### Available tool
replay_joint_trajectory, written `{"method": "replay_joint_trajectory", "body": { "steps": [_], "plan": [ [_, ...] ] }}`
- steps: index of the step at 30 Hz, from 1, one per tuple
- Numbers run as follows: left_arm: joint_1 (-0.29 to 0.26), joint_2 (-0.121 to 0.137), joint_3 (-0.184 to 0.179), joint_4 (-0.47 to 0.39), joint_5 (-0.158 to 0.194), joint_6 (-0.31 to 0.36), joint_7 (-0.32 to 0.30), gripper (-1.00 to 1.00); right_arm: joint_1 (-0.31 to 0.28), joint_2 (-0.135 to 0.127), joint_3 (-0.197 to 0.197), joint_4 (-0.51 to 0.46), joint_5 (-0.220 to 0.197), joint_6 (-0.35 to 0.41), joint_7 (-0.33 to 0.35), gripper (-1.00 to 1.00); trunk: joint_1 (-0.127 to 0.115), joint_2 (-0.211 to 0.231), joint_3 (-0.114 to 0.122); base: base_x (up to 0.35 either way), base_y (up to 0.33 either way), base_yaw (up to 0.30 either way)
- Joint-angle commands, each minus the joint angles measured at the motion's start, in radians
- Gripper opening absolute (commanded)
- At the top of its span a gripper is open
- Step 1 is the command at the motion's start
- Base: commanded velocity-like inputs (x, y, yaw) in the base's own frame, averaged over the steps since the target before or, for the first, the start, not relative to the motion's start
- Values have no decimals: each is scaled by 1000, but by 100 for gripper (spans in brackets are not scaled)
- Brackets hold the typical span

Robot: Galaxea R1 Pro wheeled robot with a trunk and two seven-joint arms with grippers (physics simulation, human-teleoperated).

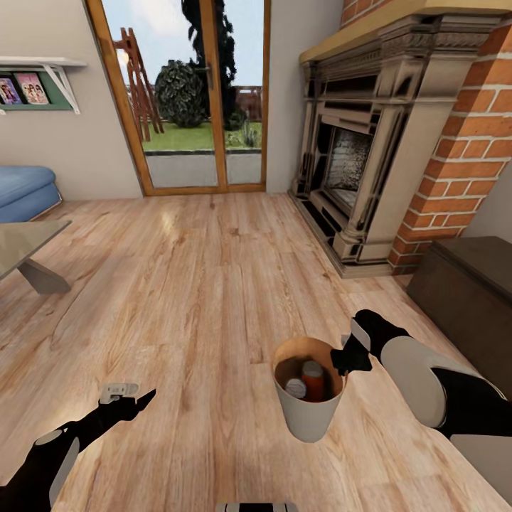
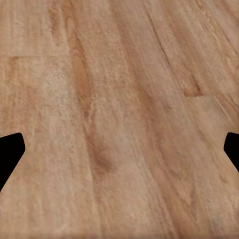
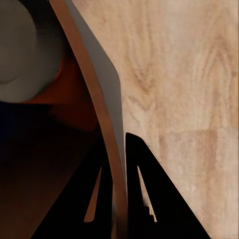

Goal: Put the three can of soda from the living room inside the tash can in the kitchen.

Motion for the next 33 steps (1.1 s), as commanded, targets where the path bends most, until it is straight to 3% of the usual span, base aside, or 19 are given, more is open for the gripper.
{"method": "replay_joint_trajectory", "body": {
  "steps": [1,7,21,28,33],
  "plan": [
    [0,0,0,1,0,-3,0,100,0,0,-15,0,-25,1,8,-100,0,0,0,0,0,0],
    [0,0,0,1,-1,-11,0,100,0,0,-15,0,-25,1,8,-100,0,0,0,0,0,0],
    [0,0,0,2,-1,-15,0,100,0,1,-14,-1,-25,1,8,-100,6,-3,-54,0,0,0],
    [0,0,0,2,-1,-15,0,100,0,4,-13,-3,-24,1,8,-100,6,-3,-54,0,0,0],
    [0,0,0,2,-2,-15,0,100,0,3,-11,-3,-24,1,8,-100,8,-5,-73,0,0,0]
  ]
}}
